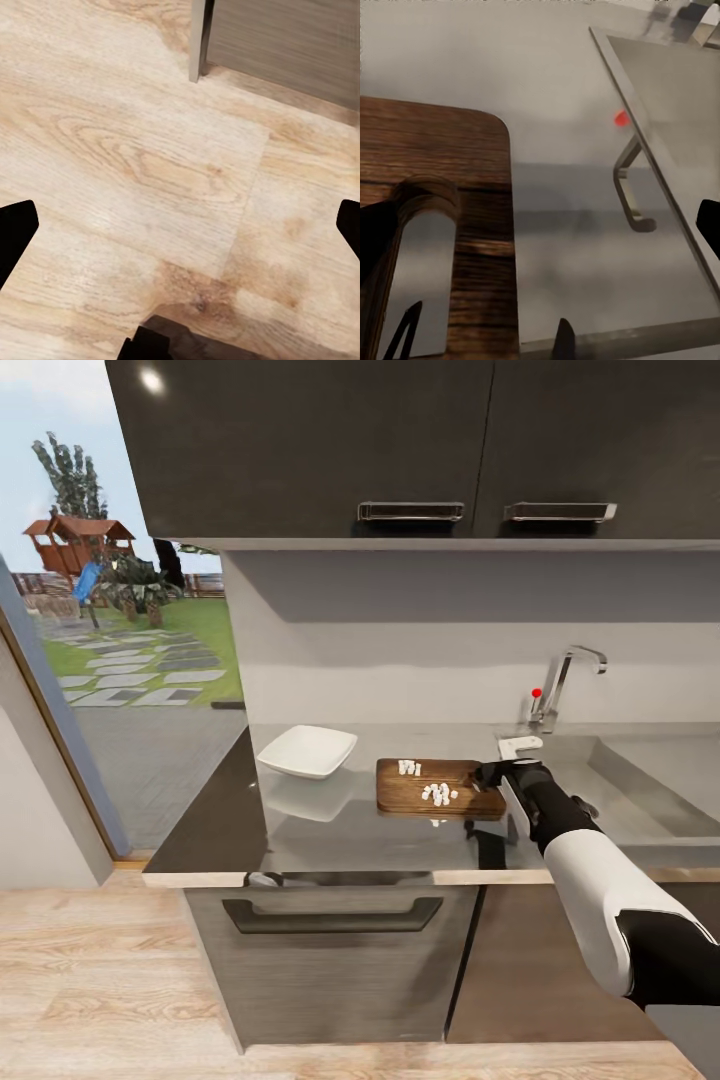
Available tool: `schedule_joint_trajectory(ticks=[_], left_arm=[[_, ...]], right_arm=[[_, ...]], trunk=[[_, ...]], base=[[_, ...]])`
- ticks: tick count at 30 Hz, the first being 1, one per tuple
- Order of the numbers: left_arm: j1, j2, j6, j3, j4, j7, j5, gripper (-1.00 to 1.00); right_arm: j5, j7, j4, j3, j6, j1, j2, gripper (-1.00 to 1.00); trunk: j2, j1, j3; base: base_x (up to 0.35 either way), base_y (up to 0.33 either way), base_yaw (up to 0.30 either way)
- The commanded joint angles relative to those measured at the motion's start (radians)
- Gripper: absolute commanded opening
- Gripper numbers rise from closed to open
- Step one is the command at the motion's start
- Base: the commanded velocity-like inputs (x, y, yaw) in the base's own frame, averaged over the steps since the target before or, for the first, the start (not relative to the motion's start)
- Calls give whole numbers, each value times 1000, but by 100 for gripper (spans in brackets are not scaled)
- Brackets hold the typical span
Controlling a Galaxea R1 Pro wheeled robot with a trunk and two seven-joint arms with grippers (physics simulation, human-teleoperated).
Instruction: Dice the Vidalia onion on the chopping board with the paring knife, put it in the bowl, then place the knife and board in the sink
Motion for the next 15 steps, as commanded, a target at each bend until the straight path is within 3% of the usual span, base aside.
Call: schedule_joint_trajectory(ticks=[1, 7, 11, 15], left_arm=[[-2, 0, -6, 1, 4, 0, 1, 100], [-2, 0, -6, 1, 4, -1, 1, 100], [-2, -1, -5, 1, 5, -5, 0, 100], [-2, -10, -6, 0, 1, -7, -2, 100]], right_arm=[[8, 3, -2, -2, 5, 0, 0, 100], [7, 7, -2, -1, 5, 0, 0, 100], [9, 10, -15, 0, -5, 19, 23, 100], [10, 7, -18, 2, -11, 23, 25, 100]], trunk=[[-1, 0, -1], [-1, 0, -1], [-1, 0, -1], [-1, 0, -1]], base=[[0, 0, 0], [0, 0, 0], [0, 0, 0], [0, 0, 0]])
